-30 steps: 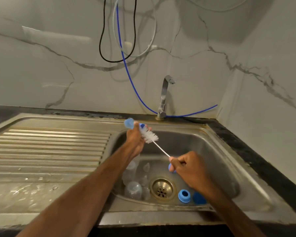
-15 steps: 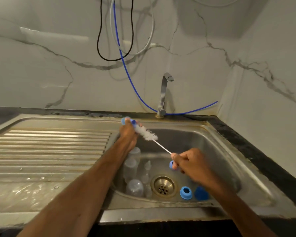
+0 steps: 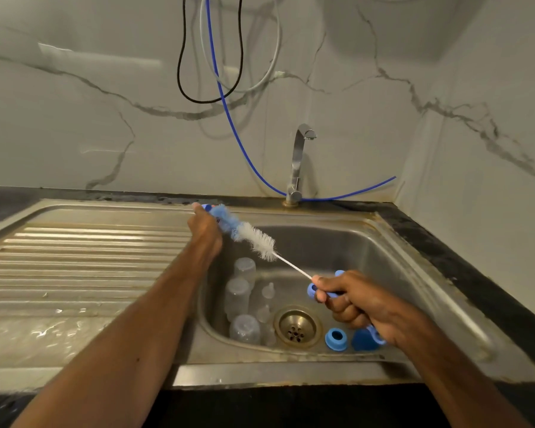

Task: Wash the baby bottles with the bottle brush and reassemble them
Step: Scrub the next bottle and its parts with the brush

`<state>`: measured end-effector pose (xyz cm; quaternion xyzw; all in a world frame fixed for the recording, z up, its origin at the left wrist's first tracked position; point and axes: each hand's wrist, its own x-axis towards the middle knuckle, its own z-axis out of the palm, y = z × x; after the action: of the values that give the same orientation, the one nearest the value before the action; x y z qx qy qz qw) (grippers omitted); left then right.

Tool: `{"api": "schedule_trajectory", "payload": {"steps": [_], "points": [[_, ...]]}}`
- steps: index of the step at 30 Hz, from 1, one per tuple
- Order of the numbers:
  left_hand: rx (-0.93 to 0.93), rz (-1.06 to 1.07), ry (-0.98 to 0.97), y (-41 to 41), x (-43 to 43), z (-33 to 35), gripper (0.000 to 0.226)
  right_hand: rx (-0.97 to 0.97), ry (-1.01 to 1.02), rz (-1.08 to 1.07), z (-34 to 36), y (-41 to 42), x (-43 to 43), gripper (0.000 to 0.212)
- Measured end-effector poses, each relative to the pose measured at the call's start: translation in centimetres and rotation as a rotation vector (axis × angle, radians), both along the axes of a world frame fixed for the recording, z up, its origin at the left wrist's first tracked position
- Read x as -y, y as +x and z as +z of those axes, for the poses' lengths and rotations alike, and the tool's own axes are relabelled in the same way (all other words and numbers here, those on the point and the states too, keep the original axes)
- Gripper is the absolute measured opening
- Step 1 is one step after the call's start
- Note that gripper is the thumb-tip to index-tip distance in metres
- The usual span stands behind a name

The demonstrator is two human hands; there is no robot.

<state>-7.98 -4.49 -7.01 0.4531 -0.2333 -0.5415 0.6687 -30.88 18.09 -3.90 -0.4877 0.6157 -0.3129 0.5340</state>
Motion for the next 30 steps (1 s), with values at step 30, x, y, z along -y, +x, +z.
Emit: {"api": "schedule_trajectory", "payload": {"steps": [30], "points": [[-0.211,-0.598,-0.184,-3.5,-4.2,2.1,0.047,-0.115,-0.359,-0.101,1.8,0.2,4.2,0.028]]}}
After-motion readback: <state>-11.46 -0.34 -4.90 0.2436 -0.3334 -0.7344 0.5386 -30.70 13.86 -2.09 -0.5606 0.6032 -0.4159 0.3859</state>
